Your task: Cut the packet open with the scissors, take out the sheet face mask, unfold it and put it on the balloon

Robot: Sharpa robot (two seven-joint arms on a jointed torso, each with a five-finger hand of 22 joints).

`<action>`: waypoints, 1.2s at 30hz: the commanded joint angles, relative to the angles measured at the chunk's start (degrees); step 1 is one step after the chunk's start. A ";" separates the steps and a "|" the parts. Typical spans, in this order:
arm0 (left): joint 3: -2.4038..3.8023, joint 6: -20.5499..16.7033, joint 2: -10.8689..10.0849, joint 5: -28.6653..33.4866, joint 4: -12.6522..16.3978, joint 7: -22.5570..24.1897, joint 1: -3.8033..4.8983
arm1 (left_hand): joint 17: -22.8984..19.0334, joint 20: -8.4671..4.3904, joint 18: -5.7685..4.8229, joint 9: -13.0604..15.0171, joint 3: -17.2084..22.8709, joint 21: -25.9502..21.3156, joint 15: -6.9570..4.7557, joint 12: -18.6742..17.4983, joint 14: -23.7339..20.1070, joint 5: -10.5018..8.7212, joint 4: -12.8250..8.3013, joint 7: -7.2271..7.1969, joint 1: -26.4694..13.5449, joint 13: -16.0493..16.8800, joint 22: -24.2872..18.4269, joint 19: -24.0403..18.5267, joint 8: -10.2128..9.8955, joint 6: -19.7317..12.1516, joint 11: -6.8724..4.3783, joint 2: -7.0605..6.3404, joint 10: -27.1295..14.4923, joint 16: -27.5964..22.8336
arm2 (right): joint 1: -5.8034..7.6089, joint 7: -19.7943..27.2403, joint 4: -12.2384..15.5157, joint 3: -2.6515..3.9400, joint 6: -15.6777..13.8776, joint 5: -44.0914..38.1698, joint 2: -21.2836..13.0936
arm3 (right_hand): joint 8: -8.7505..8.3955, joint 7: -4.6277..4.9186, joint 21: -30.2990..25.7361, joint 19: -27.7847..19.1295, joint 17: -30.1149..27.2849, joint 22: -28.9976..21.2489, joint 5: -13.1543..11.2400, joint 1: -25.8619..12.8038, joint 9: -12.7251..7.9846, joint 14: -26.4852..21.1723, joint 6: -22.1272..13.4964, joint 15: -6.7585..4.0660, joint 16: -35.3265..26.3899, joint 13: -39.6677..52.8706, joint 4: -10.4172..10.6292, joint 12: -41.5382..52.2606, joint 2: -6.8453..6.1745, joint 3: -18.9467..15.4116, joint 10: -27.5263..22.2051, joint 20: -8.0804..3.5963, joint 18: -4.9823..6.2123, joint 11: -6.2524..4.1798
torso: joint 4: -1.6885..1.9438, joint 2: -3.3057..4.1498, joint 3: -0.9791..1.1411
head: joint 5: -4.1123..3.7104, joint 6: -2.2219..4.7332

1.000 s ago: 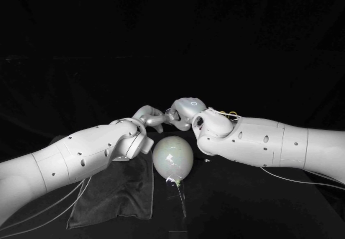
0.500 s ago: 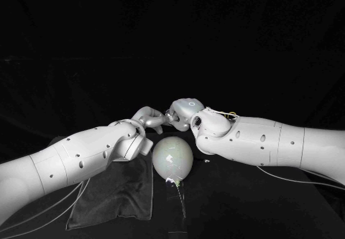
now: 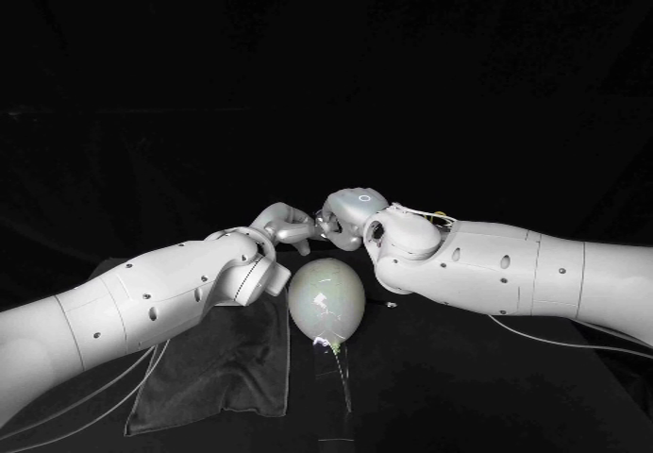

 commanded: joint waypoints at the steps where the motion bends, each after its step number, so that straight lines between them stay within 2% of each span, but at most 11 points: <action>1: 0.40 1.11 0.15 -0.14 0.30 3.61 0.47 | -0.04 0.03 0.63 2.83 0.10 0.27 -0.01 -0.20 0.36 0.19 -0.04 0.64 0.66 -0.08 0.09 0.36 0.28 1.48 -0.15 0.25 0.43 0.38 | -0.33 1.20 1.02 -0.27 0.35 -0.47 -0.57 | 0.42 -0.45 0.76 2.60 15.07 12.47 -0.34 0.71 -0.08 5.90 0.64 -0.24 0.26 5.67 -0.53 0.95 0.06 0.02 0.59 0.10 0.64 -0.59 | 0.01 0.01 0.01 | -0.06 0.02; 16: 0.40 2.29 -0.08 -0.70 0.12 3.26 0.47 | -0.25 -0.03 0.64 2.93 0.29 0.56 -0.04 -0.36 0.53 0.21 -0.19 0.56 0.69 -0.14 0.28 0.42 0.20 1.52 -0.18 0.25 0.57 0.69 | -0.06 1.05 3.46 -0.22 -6.57 -2.31 -2.82 | 0.56 -1.23 2.11 3.51 15.07 13.15 -0.33 0.67 -0.35 5.90 1.30 -0.85 0.26 6.89 -0.59 2.81 0.30 0.14 1.76 -0.39 0.28 -1.29 | -0.02 0.00 0.01 | -0.32 0.04; 36: 0.40 3.35 0.12 -1.01 0.22 3.37 0.47 | -0.62 -0.07 0.61 3.12 0.54 0.88 -0.09 -0.46 0.58 0.26 -0.42 0.28 0.52 -0.15 0.52 0.36 0.18 1.83 -0.23 0.05 1.01 1.01 | 0.06 1.04 1.32 -0.20 -7.05 -4.54 -0.65 | 0.02 -1.43 2.06 3.50 15.07 13.15 -0.34 0.98 -0.91 5.90 0.28 -1.15 0.26 6.86 -0.91 2.77 0.32 0.35 1.80 -0.75 0.29 -1.62 | 0.07 0.00 -0.02 | -0.42 0.00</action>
